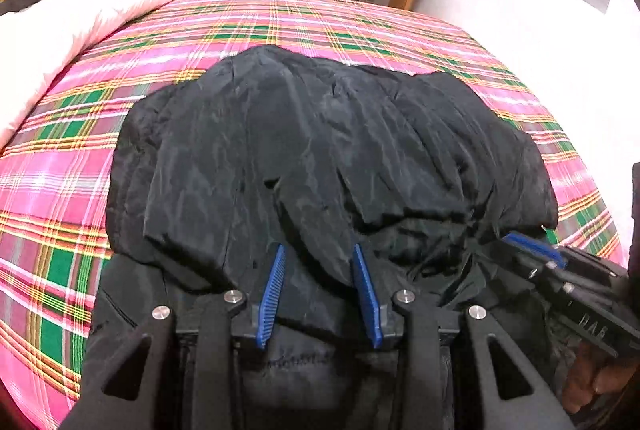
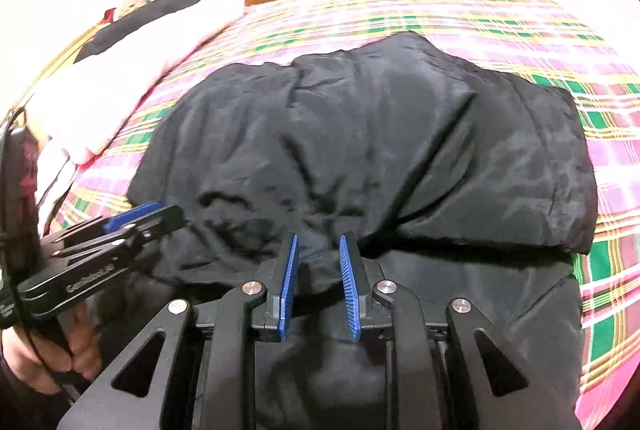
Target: Fold large clothes
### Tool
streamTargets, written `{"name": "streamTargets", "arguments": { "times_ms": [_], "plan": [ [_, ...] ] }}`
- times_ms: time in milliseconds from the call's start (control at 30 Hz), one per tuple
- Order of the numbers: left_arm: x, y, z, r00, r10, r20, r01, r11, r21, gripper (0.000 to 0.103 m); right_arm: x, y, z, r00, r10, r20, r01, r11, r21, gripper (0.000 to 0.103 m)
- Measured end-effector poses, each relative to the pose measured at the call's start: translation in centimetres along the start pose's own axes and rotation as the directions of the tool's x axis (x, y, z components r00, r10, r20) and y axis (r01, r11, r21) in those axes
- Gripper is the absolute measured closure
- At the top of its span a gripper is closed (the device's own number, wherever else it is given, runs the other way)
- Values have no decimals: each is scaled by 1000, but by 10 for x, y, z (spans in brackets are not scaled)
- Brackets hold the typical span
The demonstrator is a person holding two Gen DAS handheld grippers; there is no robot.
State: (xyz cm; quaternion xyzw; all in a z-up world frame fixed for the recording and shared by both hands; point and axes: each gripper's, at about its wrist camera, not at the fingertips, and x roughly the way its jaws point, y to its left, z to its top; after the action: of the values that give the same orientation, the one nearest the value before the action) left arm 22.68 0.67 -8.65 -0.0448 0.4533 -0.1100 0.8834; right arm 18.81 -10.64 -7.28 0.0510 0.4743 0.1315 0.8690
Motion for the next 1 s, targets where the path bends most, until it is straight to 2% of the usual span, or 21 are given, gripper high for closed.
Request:
{"name": "streamTargets", "arguments": {
  "times_ms": [100, 233, 467, 600, 733, 1000],
  "plan": [
    [24, 4, -7, 997, 35, -68, -35, 999, 9, 64, 38, -4, -14, 994, -18, -112, 18, 1000, -2, 82],
    [35, 6, -8, 997, 31, -68, -32, 999, -3, 64, 47, -13, -14, 996, 10, -92, -8, 1000, 26, 83],
    [38, 0, -16, 999, 37, -32, -37, 999, -21, 64, 39, -8, -21, 996, 6, -92, -5, 1000, 10, 83],
    [11, -9, -24, 998, 58, -9, -58, 998, 10, 64, 17, -2, -15, 996, 0, -92, 2, 1000, 22, 80],
    [-23, -20, -33, 996, 81, 31, -82, 996, 25, 64, -24, -4, -30, 999, -25, -45, 25, 1000, 2, 70],
    [-77, -36, -66, 995, 91, 46, -92, 996, 9, 64, -73, -21, -68, 999, -37, -30, 38, 998, 47, 69]
  ]
}}
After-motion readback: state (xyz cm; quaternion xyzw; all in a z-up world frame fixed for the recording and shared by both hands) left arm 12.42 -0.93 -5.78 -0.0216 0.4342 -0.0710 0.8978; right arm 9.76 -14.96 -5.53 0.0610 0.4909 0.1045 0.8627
